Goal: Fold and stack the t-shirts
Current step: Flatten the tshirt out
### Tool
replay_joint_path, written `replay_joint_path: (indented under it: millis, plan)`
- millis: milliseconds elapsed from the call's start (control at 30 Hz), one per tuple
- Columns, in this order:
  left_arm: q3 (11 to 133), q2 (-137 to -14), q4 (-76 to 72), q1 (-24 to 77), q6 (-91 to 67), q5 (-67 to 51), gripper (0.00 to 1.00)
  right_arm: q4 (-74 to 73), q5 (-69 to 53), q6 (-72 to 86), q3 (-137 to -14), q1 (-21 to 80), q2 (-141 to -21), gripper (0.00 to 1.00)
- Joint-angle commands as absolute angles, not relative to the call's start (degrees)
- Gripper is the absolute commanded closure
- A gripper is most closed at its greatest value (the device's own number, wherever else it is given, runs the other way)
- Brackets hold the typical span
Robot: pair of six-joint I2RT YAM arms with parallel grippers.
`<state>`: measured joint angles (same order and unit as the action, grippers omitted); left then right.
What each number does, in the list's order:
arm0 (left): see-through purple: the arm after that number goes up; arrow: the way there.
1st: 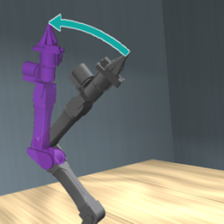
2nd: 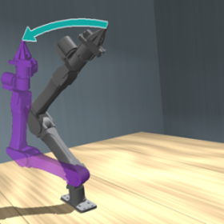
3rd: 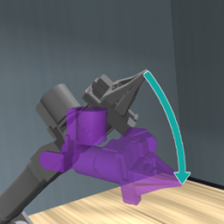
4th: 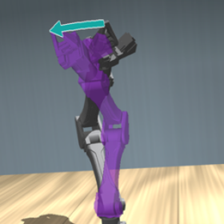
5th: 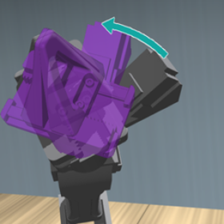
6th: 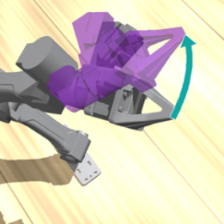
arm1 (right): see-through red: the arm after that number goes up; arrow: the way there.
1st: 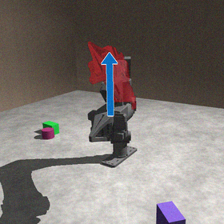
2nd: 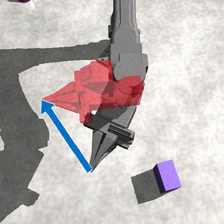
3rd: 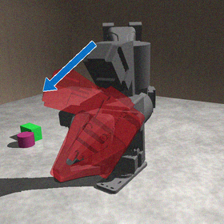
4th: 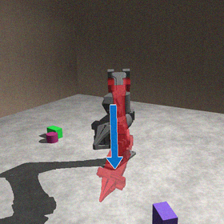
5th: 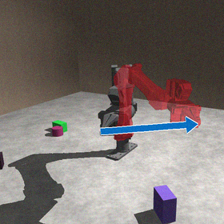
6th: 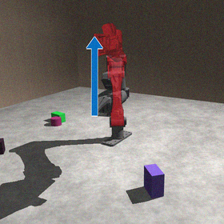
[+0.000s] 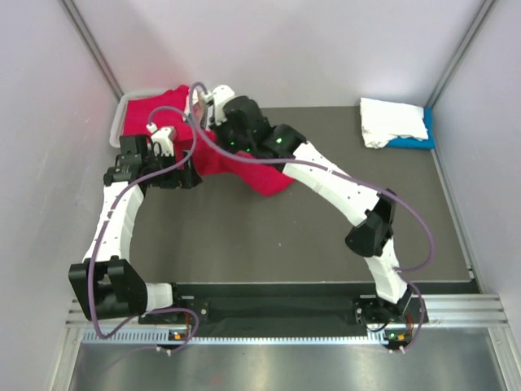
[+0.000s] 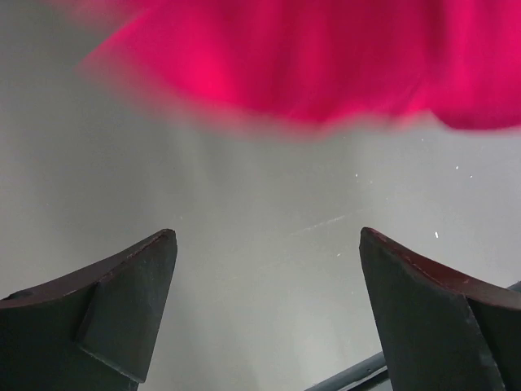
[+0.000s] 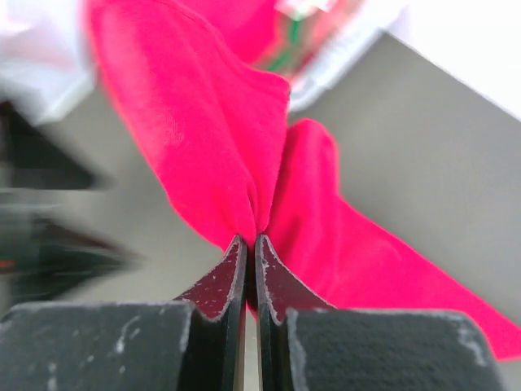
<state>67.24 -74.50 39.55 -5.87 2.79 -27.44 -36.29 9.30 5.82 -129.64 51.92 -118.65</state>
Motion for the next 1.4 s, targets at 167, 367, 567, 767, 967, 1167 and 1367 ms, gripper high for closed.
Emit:
replay_joint_path:
  millis: [167,367,567,767,967,1167,1367]
  plan:
    - [64.9,-73.6,35.2,-7.5,0.2,-29.9,0.02,-38.7,9.8,0.7,-134.6,59.1,-110.6,1.0]
    - [65.0,-73.0,34.5,-7.7,0.3,-30.2,0.02,-40.5,13.3,-1.7,-138.1,60.2,-107.7,1.0]
    - [65.2,-72.2,34.7,-7.6,-1.6,-30.5,0.02,-32.0,26.0,-4.8,-119.5,58.9,-96.0,1.0]
    - [65.7,-71.5,34.9,-8.1,-2.6,-31.0,0.02,-38.8,23.5,-4.0,-134.0,57.3,-105.0,1.0]
    - [67.4,-70.2,34.6,-15.2,-6.2,-33.7,0.02,-35.9,18.5,-3.8,-141.9,57.7,-109.5,1.0]
    - [70.9,-71.9,33.5,-22.9,-12.5,-41.7,0.03,-32.2,17.4,-4.9,-139.4,58.9,-103.7,1.0]
    - [65.9,-70.5,28.5,-22.9,-16.2,-44.1,0.03,-32.0,9.9,-5.0,-140.9,59.9,-102.4,1.0]
